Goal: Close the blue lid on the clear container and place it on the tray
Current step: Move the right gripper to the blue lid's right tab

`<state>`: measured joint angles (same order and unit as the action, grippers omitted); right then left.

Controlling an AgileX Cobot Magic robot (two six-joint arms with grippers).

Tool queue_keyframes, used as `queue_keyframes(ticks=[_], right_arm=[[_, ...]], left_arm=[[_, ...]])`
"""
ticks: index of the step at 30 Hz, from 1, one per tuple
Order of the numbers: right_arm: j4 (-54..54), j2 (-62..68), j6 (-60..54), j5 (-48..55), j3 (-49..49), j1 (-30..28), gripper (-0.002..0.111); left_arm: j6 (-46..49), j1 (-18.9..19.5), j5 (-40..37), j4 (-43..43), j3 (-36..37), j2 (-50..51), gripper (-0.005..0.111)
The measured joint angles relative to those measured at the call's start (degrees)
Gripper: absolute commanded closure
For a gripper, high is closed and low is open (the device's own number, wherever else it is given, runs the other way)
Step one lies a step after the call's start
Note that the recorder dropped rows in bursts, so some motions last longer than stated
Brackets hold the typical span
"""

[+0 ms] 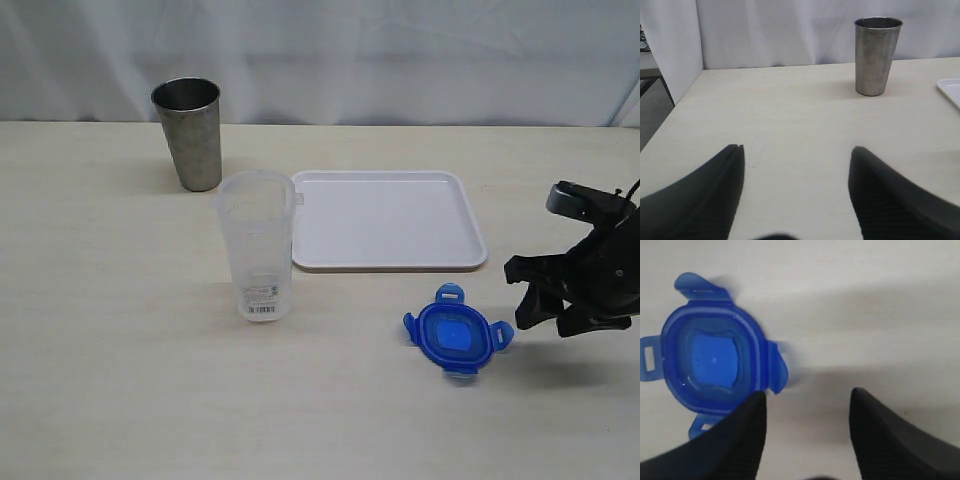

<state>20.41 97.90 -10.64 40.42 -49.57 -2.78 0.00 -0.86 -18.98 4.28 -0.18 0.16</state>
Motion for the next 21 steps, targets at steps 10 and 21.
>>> queue_keyframes(ticks=[10,21], right_arm=[[7.8,5.1,-7.1,-5.3,0.0,0.0,0.060],[8.7,8.4,-9.8,-7.4,0.0,3.3,0.071]], left_arm=[[0.0,0.0,0.0,0.0,0.0,0.0,0.049],[0.0,0.0,0.0,0.0,0.0,0.0,0.049]])
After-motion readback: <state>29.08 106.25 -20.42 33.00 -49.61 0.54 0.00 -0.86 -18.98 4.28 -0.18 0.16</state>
